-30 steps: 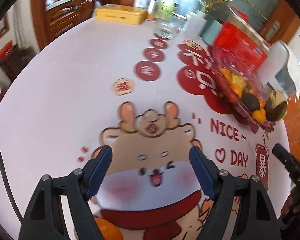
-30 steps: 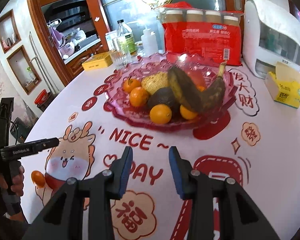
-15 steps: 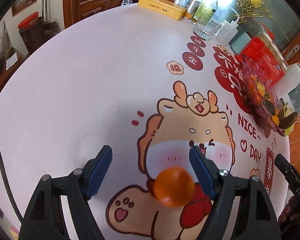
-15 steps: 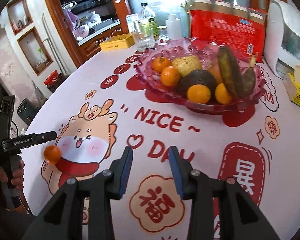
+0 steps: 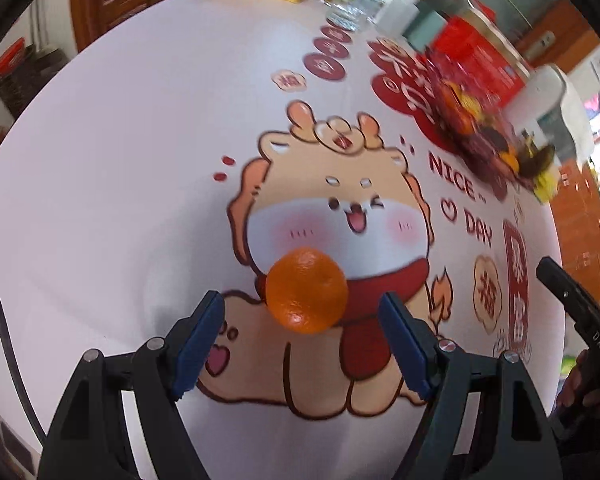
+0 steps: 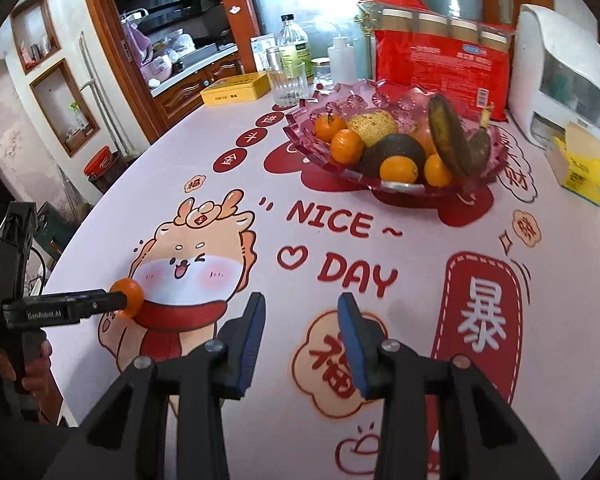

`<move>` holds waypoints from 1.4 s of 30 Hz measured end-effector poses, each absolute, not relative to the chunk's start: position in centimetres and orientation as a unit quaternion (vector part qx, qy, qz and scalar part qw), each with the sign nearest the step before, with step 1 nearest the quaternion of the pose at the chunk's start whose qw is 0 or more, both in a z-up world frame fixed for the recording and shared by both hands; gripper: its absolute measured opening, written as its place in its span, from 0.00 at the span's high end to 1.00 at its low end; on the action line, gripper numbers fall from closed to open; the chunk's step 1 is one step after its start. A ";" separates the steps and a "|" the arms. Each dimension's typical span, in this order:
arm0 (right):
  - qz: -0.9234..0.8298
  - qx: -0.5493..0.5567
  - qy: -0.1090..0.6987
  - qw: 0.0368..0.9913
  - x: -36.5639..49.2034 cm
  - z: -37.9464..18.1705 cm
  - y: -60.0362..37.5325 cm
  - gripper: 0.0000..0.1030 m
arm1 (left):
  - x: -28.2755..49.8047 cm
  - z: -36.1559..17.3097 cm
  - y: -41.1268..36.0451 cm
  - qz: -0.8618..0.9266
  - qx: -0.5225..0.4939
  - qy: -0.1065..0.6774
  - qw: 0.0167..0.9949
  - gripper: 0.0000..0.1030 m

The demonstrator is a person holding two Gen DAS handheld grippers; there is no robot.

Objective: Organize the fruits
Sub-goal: 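Carry the orange in the left tool over the bowl and open it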

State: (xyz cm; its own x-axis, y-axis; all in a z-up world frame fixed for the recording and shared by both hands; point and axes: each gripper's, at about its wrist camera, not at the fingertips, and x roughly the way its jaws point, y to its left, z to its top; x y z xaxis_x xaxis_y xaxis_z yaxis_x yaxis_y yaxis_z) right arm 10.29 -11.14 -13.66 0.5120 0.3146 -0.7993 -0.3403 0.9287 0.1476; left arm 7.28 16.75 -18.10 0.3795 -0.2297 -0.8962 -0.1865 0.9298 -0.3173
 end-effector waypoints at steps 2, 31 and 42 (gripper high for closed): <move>0.178 -0.008 0.460 0.870 9.5 -13.7 -11.3 0.63 | 7.3 -18.2 16.7 -0.021 -0.176 0.561 0.809 0.27; 0.125 0.042 0.485 0.865 6.9 -15.8 -15.2 0.63 | 11.1 -14.4 12.0 -0.040 -0.074 0.545 0.834 0.58; 0.154 0.034 0.489 0.858 8.6 -16.7 -19.2 0.63 | 15.9 -10.4 5.1 -0.054 -0.038 0.505 0.861 0.58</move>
